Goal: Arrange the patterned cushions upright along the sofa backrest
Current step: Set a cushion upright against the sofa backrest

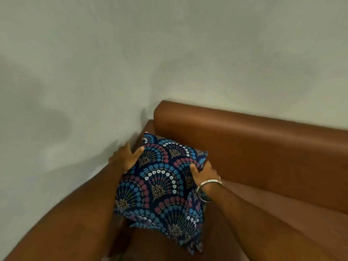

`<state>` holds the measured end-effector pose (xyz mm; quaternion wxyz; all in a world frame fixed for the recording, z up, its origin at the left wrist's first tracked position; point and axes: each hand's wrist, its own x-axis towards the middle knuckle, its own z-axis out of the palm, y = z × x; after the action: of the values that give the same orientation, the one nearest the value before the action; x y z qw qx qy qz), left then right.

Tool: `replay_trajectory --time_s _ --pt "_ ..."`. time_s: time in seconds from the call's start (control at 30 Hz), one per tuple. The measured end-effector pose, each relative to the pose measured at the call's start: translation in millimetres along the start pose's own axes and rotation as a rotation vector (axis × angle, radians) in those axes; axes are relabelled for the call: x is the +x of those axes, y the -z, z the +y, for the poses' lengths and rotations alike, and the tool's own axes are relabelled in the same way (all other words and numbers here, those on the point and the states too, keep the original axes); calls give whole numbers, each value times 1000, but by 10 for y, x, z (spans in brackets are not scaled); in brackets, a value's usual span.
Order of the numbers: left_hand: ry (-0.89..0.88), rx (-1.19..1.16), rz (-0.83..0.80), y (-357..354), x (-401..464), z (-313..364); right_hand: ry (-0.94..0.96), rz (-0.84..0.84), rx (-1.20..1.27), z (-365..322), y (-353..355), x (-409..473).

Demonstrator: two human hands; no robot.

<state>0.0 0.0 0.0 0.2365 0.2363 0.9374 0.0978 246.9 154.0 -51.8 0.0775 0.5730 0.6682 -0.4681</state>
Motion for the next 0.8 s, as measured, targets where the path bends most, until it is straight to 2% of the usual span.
replay_trajectory --time_s 0.1,0.13,0.27,0.37,0.47,0.57,0.67,0.8 --pt "74 -307 -131 -110 119 -33 -274 -93 322 -14 -287 303" --pt "85 -331 -153 -108 103 -14 -324 -125 411 -16 -330 376" --pt "76 -381 -91 -102 -72 180 -361 -277 568 69 -408 385" --pt "-25 -517 -26 -17 -378 653 -293 -322 746 343 -42 165" --pt "-46 -693 -30 -116 -757 1406 -149 -234 951 859 680 -67" --pt "-11 -674 -118 -673 -1067 2338 -127 -94 1044 1589 1587 -146" --pt "-53 -660 -354 -1795 -1405 3317 -149 80 1085 2624 2536 -78" --pt "-149 -728 -579 -3437 -1908 4439 -167 306 1094 4087 3581 217"
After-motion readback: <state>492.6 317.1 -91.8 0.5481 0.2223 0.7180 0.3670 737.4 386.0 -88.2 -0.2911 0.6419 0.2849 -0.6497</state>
